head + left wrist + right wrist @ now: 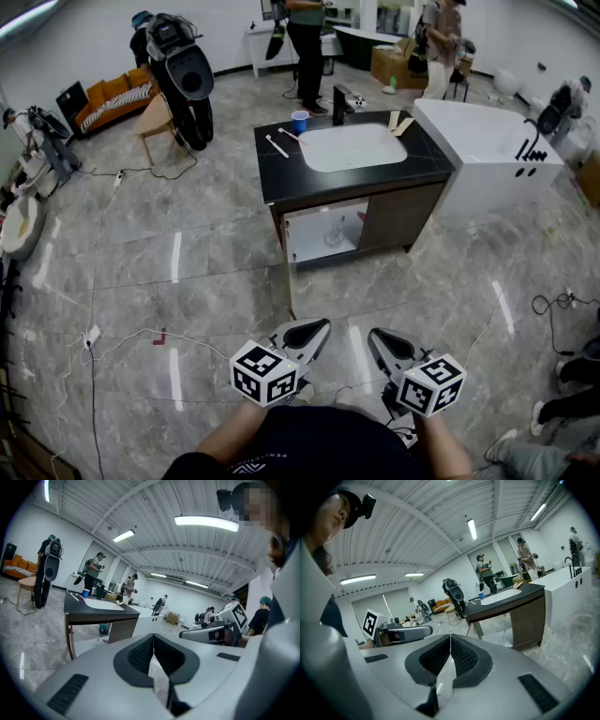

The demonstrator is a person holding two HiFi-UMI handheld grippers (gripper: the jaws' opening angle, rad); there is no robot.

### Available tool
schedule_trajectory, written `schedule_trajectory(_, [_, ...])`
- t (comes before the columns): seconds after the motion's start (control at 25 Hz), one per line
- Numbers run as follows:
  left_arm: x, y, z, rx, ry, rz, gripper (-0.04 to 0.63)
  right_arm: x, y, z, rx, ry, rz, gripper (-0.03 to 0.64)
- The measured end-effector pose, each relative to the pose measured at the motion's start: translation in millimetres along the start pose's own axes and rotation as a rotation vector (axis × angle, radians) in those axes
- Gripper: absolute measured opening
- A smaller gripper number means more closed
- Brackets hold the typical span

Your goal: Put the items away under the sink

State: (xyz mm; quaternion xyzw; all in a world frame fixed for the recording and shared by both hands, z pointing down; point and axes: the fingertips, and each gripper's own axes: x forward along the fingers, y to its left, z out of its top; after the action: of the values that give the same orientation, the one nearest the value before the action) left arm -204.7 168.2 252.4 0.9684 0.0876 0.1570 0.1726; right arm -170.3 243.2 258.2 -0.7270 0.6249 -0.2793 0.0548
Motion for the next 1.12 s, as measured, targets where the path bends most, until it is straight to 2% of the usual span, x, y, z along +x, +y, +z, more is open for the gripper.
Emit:
schedule_trajectory(0.52, [12.4, 0.9, 8.6, 0.016, -0.016, 0.024, 0.011, 4.0, -13.4, 8.2, -0.019, 0.002, 0.018, 0.035])
schedule_trajectory(1.12, [48.6, -22.4, -2.6, 0.026, 0.021, 0.030, 0.011, -8.7, -50.0, 5.2, 0.034, 0.032, 0.053, 0.035])
